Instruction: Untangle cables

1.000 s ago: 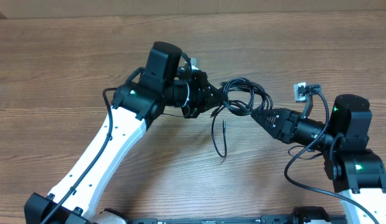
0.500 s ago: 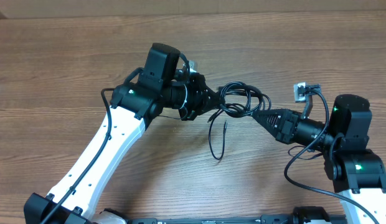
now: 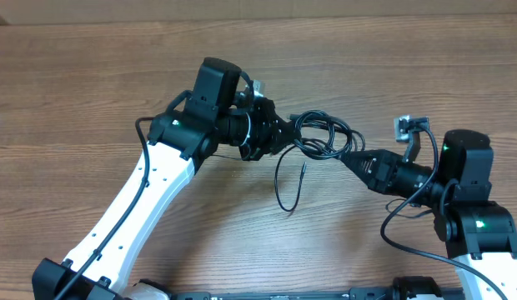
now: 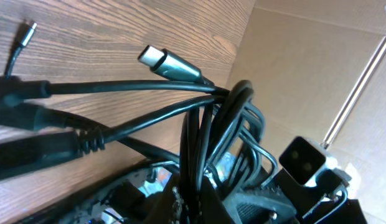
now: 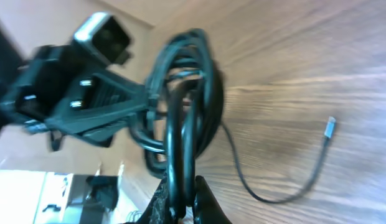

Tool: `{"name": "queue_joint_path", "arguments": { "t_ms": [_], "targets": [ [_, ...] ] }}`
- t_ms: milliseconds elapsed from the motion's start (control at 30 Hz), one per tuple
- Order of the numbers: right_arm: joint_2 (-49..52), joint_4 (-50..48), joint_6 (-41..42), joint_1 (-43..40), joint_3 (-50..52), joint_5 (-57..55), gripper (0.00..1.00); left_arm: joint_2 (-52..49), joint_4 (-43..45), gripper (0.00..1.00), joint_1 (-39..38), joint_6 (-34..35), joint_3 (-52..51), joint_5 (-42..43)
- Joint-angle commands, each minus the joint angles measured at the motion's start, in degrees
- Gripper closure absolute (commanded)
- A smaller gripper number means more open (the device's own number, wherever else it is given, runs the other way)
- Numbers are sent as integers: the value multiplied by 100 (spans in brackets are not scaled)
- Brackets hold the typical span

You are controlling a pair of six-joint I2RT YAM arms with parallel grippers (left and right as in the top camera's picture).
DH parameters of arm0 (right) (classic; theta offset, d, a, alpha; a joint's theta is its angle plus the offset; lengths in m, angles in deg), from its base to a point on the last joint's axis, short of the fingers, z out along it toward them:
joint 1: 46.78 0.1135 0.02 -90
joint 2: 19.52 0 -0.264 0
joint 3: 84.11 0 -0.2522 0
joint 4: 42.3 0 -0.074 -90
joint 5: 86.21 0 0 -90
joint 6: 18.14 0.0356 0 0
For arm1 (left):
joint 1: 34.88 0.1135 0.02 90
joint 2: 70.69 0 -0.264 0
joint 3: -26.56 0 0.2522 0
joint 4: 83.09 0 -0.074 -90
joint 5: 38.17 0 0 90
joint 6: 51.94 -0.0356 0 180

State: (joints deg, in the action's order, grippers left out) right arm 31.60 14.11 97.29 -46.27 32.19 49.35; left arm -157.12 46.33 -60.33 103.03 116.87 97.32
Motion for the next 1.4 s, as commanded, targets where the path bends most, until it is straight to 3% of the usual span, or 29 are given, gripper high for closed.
{"name": "queue_joint_path", "arguments": {
  "t_ms": [0,500,800,1067,1167,1267,1367],
  "targets": [
    [-35,173,-37,-22,-92,-1163,96,-13,35,96,68,-332,133,-129],
    [-35,487,-33,-22,-92,-2028,96,-13,85,96,68,-433,133,-149],
    [-35,767,-13,-22,-92,-2752,96,-13,61,96,66,-1508,133,249],
    [-35,741,-15,-22,-92,-2575,96,-13,63,96,68,-1316,133,-208],
    [-35,686,-20,-22,-92,-2400,73,-13,61,96,68,-1075,133,-509],
    [-35,629,-28,-22,-94,-2251,57,-13,61,96,68,-752,133,-730],
    [-35,570,-39,-22,-92,-2120,51,-13,63,96,68,-525,133,-859]
  ]
}}
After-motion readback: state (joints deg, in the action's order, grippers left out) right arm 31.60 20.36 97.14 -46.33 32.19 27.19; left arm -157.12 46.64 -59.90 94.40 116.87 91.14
